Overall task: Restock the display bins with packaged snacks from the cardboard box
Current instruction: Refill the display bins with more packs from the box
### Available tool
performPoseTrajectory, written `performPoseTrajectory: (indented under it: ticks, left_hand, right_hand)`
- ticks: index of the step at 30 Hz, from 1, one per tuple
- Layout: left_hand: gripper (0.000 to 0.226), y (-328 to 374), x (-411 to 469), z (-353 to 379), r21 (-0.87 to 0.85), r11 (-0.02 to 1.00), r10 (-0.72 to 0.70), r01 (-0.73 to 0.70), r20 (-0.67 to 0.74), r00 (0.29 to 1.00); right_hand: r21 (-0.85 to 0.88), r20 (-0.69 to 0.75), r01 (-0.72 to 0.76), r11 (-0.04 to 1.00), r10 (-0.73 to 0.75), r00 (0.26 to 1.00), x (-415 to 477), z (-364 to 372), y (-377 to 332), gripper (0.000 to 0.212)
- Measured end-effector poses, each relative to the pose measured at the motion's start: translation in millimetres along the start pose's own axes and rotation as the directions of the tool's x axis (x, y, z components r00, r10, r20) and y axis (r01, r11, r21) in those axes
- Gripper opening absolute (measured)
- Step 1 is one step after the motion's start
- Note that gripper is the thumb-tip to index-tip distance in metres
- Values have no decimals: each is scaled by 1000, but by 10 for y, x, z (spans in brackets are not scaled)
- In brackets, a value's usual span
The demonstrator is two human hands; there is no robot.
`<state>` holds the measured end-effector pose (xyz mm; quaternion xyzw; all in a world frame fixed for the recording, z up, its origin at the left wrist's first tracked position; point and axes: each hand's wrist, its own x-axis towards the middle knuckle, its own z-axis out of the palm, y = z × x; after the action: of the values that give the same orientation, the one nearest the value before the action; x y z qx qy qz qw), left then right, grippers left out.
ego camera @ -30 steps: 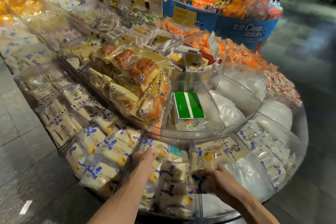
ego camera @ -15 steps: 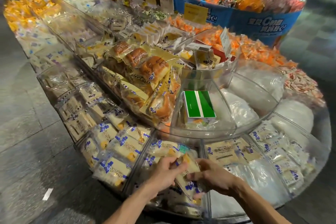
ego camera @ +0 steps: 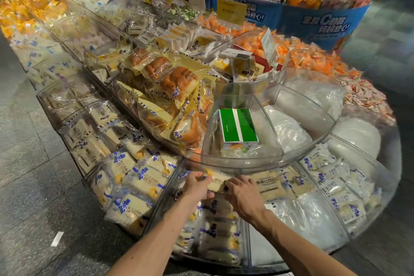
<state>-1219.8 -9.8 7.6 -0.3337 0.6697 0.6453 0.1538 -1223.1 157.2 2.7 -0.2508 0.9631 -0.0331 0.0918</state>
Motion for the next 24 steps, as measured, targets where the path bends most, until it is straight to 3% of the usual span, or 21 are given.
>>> performPoseTrajectory:
  ticks: [2, 5, 7, 11, 14, 18, 21, 24]
  left_hand:
    - [29, -5, 75, 45, 183, 982, 61, -53, -36, 997]
    - [22, -49, 144, 76, 518, 846, 198, -123, -92, 976]
    - [23, -104, 184, 112, 621, 768, 270, -158, -89, 959]
    - [22, -159, 189, 145, 706, 686, 314, -177, -67, 947]
    - [33, -145, 161, 106, 713, 670, 288, -207, 7, 958]
    - [28, 18, -46, -107, 684, 674, 310, -278, 80, 947]
    - [19, 198, -383, -488, 628, 721, 363, -293, 17, 932]
    - [19, 312, -953, -1092, 606, 736, 462, -302, -124, 878]
  right_hand:
    - [-47, 37, -1, 999, 3, 999, 51, 41, 40, 32]
    - [-112, 77, 6, 994, 3, 997, 79, 64, 48, 23]
    - [-177, 108, 16, 984, 4, 994, 84, 106, 68, 20]
    - [-199, 167, 75, 977, -42, 985, 100, 172, 123, 21]
    - [-156, 161, 102, 982, -76, 984, 85, 114, 163, 33]
    - [-2, 46, 117, 993, -117, 992, 108, -167, 52, 38]
    - [158, -49, 248, 956, -243, 969, 168, -372, -250, 32]
    - [266, -94, 433, 861, -424, 901, 132, -562, -865, 40]
